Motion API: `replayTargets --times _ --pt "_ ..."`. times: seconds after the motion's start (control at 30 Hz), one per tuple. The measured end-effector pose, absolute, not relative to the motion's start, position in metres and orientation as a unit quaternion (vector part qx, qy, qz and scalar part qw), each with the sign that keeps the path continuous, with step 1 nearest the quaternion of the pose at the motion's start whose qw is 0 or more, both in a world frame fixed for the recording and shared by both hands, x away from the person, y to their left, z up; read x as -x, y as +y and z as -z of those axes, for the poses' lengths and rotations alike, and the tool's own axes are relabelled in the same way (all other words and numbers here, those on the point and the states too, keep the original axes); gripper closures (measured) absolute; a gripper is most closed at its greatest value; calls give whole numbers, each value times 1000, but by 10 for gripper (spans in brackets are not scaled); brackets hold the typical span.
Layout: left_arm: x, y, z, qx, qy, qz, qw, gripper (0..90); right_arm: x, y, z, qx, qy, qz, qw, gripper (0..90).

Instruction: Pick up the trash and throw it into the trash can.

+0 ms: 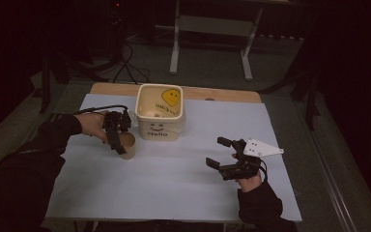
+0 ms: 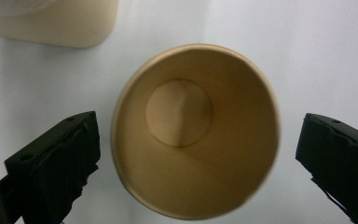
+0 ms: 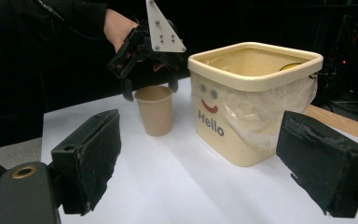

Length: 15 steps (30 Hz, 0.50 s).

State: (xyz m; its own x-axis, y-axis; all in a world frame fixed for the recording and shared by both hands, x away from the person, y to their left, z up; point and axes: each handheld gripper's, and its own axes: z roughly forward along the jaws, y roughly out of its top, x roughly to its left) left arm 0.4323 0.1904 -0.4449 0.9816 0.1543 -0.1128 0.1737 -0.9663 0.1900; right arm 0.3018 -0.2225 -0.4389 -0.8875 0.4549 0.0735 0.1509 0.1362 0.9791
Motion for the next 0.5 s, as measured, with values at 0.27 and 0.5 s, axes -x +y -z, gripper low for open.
replayTargets --times 0.27,0.5 --pt "-434 192 450 -991 70 46 101 110 -302 -222 439 -203 744 -625 121 137" --pt "-435 191 454 -992 60 56 98 207 -303 -222 440 -202 745 -625 120 137"
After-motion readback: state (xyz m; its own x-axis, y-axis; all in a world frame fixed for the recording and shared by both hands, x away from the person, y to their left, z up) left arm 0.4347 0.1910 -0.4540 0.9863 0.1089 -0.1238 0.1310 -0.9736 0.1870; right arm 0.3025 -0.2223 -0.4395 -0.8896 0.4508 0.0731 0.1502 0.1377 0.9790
